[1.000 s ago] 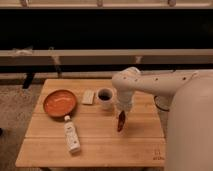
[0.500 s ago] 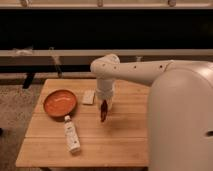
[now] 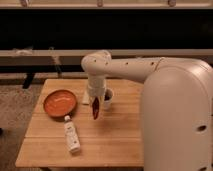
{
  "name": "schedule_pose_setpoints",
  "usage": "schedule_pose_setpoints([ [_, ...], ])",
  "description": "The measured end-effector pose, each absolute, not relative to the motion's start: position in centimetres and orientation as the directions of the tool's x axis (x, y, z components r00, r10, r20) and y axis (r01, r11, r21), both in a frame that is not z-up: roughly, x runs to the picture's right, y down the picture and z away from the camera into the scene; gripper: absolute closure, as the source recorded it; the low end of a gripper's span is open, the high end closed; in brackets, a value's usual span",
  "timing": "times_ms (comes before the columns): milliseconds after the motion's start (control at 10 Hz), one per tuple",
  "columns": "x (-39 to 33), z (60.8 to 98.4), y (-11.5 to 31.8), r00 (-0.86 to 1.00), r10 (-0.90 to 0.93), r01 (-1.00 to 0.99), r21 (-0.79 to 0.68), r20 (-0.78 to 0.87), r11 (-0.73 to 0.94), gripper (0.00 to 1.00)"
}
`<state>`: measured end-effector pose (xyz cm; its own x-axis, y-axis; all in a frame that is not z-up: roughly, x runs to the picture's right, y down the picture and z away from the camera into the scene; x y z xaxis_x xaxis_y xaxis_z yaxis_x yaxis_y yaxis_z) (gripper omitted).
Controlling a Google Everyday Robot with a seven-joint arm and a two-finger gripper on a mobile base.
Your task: Place the pepper in the ceramic bowl
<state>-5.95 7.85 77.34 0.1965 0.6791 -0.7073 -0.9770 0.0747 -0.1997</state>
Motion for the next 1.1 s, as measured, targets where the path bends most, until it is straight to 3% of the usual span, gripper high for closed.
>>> schedule_pose_setpoints([
  [600,-13.1,83.6,3.6,0.356,0.687,-0.928,-0.326,-0.634,0.18,0.99],
  [700,-14.8,84.3,2.8,0.385,0.686,-0.916,-0.348,-0.617,0.201,0.93],
  [1100,-22.8,85.5,1.1,0.518,0.681,-0.838,-0.469,-0.518,0.28,0.49],
])
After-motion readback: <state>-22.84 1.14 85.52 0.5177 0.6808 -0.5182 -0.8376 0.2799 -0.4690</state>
